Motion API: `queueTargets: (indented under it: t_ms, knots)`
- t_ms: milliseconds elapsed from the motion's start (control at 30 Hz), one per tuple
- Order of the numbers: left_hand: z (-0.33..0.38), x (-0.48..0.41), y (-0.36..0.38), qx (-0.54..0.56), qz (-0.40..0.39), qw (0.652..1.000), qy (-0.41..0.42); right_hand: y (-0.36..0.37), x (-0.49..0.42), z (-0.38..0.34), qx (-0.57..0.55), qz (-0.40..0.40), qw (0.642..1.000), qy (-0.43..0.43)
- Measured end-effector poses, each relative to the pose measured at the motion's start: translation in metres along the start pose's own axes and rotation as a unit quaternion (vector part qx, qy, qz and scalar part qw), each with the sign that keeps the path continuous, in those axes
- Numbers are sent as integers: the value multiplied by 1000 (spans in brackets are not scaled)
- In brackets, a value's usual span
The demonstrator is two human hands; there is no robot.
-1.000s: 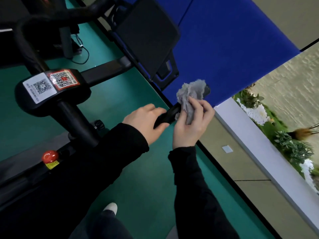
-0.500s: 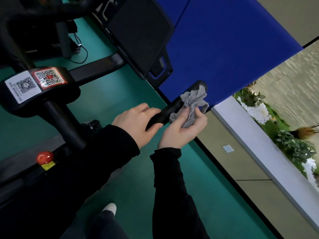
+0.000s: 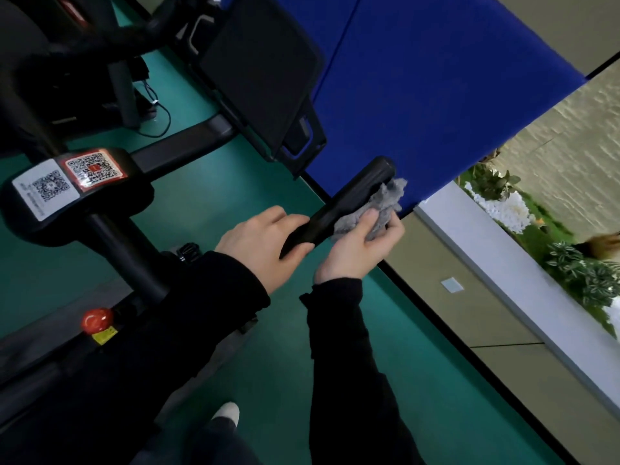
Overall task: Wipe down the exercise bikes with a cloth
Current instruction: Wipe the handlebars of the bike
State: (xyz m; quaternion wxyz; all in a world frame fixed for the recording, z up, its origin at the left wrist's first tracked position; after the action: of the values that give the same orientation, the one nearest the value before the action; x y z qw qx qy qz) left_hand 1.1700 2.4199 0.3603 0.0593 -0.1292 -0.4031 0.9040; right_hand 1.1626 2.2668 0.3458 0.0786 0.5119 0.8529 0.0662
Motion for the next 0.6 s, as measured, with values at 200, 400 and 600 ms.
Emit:
queueTargets:
  t_ms: [200, 400, 600]
  knots:
    - [2, 0, -1, -6, 6, 1000, 8, 10, -8, 2, -103, -52, 983, 141]
    - [0, 1, -2, 9, 8, 1000, -6, 9, -5, 9, -95, -85, 971, 203]
    - [2, 3, 0, 1, 11, 999, -36, 19, -48, -30, -46, -128, 989, 51]
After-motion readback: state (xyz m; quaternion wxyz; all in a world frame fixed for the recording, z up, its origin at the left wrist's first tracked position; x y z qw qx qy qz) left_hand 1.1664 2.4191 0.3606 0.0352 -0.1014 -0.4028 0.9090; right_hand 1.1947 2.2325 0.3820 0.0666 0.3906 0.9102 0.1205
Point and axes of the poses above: each hand's wrist, its own x-axis away from the middle knuckle, its own y-axis out of the palm, z = x × y, the point moved 7 cm from there along -x, towards the middle knuckle, and after that the axes turned 7 degrees about z, right-handed, at the moved point
